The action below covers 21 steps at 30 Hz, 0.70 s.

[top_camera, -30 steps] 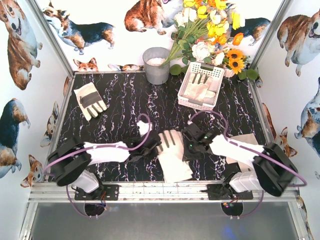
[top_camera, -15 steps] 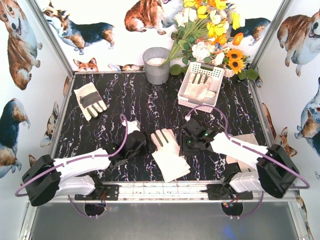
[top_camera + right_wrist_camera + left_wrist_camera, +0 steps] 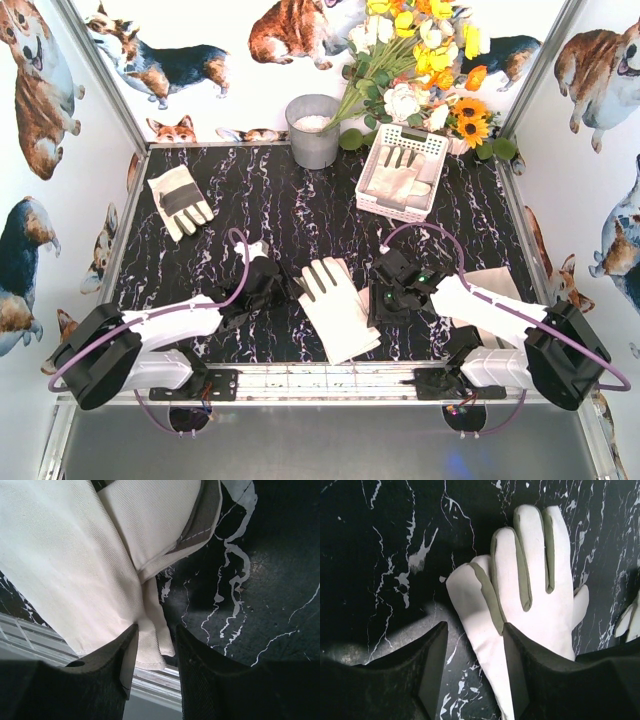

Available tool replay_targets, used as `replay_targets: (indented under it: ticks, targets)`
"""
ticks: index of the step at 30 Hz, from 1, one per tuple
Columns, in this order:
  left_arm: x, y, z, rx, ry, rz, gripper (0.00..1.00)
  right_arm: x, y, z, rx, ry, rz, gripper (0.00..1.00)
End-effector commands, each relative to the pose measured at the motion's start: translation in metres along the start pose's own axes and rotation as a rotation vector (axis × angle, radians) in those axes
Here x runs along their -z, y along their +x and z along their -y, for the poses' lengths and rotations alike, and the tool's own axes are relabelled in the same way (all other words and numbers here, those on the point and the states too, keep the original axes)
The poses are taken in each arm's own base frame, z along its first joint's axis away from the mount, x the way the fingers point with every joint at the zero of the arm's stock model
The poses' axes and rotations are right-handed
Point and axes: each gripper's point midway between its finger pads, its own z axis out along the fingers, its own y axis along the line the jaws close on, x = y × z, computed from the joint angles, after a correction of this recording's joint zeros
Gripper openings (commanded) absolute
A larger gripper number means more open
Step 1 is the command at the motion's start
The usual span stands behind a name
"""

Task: Put the gloves into the storage basket
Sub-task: Pair the glove with the glove.

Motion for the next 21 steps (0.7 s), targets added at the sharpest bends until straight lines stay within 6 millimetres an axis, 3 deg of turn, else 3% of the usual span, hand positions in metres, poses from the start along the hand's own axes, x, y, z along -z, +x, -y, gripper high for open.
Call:
replay_targets:
  ticks: [1, 7, 16, 21]
  targets:
    - [-0.007, -0.009, 0.002, 0.019, 0.029, 0.031, 0.41, -0.001, -0.007, -0.01, -0.011, -0.038, 0.019, 0.37]
    - [-0.017, -0.012, -0.007, 0.016, 0.001, 0.039, 0.31, -0.002, -0.005, -0.01, -0.016, -0.047, 0.014, 0.3]
    - [-0.028, -0.008, -0.011, 0.003, -0.035, 0.014, 0.23, -0.004, -0.002, -0.014, -0.014, -0.07, -0.003, 0.28]
    - [-0.03, -0.008, -0.009, -0.002, -0.025, 0.014, 0.1, -0.004, -0.001, -0.014, -0.014, -0.075, -0.004, 0.13]
